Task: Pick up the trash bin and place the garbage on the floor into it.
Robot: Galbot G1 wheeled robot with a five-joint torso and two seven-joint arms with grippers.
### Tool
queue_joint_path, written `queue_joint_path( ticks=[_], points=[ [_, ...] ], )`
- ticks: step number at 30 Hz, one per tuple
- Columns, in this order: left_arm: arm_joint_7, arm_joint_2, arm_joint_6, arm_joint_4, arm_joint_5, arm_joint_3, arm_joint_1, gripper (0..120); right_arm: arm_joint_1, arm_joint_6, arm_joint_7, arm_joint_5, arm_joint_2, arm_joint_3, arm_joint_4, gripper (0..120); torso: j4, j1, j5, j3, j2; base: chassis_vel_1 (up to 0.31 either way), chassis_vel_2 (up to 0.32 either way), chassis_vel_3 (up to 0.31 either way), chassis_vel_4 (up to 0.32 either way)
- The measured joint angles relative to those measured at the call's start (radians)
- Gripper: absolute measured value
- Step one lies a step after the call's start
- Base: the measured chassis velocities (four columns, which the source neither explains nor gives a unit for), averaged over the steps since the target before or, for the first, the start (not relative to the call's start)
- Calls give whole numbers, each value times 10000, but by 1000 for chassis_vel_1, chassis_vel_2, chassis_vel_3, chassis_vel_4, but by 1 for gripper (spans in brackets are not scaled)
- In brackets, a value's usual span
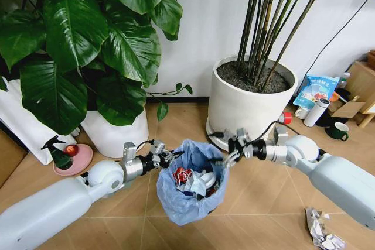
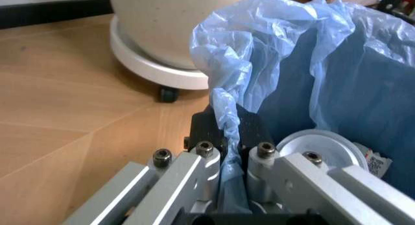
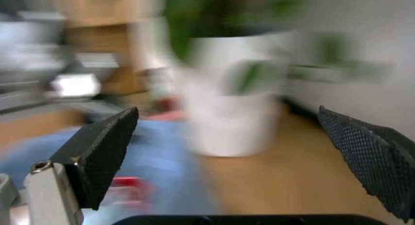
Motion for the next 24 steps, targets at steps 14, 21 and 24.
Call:
queue_joint_path(
  ticks=[14, 21, 24],
  points=[
    [326, 479, -114, -143, 44, -977, 447, 0, -5573, -218, 6700, 15, -715, 3416, -279, 100, -3, -1, 1, -1, 0, 0, 0, 0, 0],
    [408, 425, -197, -192, 190, -1138, 695, 0, -8248, -540, 7299, -981, 310, 5268, -804, 100, 3, -1, 6, -1, 0, 0, 0, 0, 0],
    [404, 349, -206, -187, 221, -1205, 738, 0, -9269, -500, 7263, -1729, 889, 5903, -1109, 100, -2, -1, 6, -1, 0, 0, 0, 0, 0]
  ],
)
